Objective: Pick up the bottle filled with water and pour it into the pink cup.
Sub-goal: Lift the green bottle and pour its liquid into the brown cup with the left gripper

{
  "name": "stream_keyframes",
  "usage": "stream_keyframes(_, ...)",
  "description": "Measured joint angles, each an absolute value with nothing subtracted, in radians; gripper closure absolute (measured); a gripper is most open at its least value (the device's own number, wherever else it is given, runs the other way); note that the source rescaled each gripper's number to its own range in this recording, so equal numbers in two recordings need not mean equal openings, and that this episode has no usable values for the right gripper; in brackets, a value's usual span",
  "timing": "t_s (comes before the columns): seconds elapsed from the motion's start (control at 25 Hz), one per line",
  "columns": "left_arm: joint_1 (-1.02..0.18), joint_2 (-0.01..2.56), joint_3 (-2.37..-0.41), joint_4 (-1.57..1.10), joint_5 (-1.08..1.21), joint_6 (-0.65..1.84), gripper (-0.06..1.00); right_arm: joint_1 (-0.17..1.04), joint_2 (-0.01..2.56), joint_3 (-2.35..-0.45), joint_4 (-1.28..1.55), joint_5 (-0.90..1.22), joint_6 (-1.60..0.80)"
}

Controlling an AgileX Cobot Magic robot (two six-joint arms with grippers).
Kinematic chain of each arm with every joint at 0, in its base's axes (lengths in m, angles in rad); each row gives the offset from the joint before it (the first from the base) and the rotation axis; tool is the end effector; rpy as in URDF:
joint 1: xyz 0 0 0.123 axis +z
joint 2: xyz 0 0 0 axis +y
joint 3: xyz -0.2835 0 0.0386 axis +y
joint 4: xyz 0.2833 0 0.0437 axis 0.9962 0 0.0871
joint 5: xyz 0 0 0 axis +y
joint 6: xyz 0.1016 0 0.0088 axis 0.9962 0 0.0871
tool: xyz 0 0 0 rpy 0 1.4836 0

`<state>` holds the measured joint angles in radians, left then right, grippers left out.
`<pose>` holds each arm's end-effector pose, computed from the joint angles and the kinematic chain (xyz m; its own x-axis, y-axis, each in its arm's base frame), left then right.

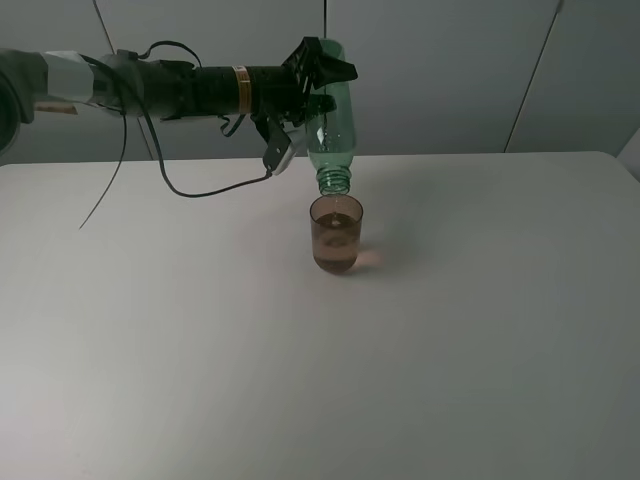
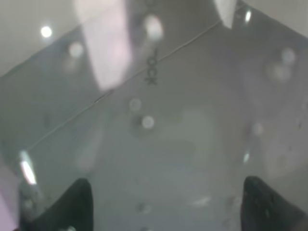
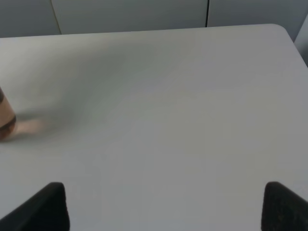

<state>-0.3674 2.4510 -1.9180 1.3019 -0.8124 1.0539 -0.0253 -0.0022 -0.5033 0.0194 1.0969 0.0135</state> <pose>0.5167 -0.2753 0.1550 0.8037 0.2893 0.5201 -0.4357 -0.3093 0.8453 0.0324 0.0009 0.2871 -0.4825 0.0346 -0.8752 0.0210 0.9994 0.0279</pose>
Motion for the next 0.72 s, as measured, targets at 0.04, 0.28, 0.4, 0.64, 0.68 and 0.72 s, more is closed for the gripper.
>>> stream_keyframes(0.04,-0.368,2.447,-1.918,1.304,-0.812,1.054,0.94,-0.025,-0.002,-0.503,0.019,1.097,0.014)
stream_keyframes(0.28,-0.371,2.428,-1.918,1.309,-0.803,1.055,0.94,-0.025,-0.002,-0.503,0.019,1.097,0.014)
stream_keyframes(0.4,-0.372,2.427,-1.909,1.298,-0.803,1.031,0.94,-0.025,-0.002,-0.503,0.019,1.097,0.014)
stream_keyframes(0.64,-0.371,2.423,-1.821,1.264,-0.799,0.954,0.94,-0.025,-0.002,-0.503,0.019,1.097,0.014)
stream_keyframes(0.68,-0.371,2.423,-1.815,1.252,-0.797,0.935,0.94,-0.025,-0.002,-0.503,0.019,1.097,0.014)
stream_keyframes(0.72,-0.369,2.423,-1.811,1.236,-0.797,0.908,0.94,-0.025,-0.002,-0.503,0.019,1.097,0.014)
